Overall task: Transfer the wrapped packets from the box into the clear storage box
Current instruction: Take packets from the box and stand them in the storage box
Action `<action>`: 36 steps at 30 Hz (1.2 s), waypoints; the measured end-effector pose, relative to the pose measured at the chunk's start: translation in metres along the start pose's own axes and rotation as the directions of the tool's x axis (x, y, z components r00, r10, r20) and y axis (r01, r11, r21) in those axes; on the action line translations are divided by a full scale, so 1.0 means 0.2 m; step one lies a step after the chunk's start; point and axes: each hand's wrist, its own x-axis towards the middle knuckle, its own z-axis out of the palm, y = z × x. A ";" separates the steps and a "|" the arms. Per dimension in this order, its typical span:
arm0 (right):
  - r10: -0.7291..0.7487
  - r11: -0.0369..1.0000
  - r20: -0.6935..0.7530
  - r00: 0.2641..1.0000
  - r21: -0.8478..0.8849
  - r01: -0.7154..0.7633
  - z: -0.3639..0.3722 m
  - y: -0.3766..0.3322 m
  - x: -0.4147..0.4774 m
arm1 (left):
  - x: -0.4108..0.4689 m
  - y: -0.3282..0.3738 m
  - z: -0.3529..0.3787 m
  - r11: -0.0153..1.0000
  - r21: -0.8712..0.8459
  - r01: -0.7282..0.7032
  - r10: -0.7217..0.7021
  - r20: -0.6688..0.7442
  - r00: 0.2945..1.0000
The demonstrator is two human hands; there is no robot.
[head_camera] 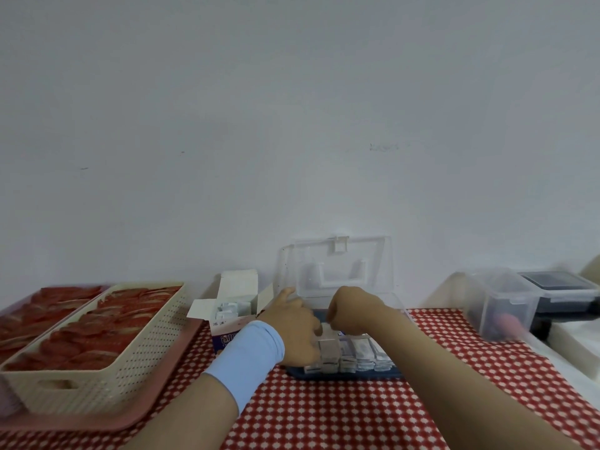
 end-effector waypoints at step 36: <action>-0.416 0.905 -0.117 0.902 0.045 0.423 -0.16 -0.71 -0.04 | -0.35 -0.67 0.05 0.697 -0.637 0.329 -0.535 -0.156 0.830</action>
